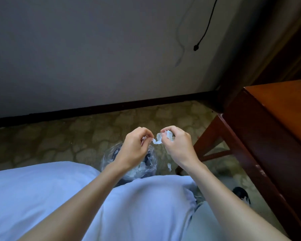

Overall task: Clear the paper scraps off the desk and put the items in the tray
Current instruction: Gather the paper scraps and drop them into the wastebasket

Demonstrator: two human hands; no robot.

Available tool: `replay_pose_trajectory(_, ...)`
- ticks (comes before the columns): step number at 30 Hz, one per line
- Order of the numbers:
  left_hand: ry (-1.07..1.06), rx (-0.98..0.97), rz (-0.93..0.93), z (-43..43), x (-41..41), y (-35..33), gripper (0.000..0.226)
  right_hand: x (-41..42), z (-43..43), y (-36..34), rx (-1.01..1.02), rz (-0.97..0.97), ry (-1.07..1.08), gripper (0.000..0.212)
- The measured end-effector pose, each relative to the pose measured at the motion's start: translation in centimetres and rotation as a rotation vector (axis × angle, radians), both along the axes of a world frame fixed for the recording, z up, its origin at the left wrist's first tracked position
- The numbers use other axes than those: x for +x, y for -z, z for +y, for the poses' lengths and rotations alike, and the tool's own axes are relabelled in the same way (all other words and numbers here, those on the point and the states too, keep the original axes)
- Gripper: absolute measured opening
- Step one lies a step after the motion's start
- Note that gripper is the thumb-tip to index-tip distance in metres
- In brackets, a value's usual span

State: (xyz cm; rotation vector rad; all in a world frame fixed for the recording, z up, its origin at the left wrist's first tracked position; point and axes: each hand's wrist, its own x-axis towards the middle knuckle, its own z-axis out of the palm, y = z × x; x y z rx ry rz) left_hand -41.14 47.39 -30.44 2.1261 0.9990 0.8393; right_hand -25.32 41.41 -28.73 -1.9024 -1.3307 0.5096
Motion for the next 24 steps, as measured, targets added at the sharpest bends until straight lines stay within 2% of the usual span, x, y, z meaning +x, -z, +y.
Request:
replay_pose_trajectory(10,-0.194,-0.166,-0.037,1.5,-2.1,7.6,0.011,-3.9,3.8,7.7,-0.158,0.182,0.018,0.012)
replay_pose_trajectory(18,-0.329,-0.202,-0.076,3.6,-1.8,11.8,0.010,-5.5,6.7,12.5,-0.206,0.308,0.057,0.015)
replay_pose_trajectory(24,-0.380,-0.194,0.005,5.1,-2.3,14.4,0.010,-6.7,8.0,15.7,-0.266,0.409,0.124,0.015)
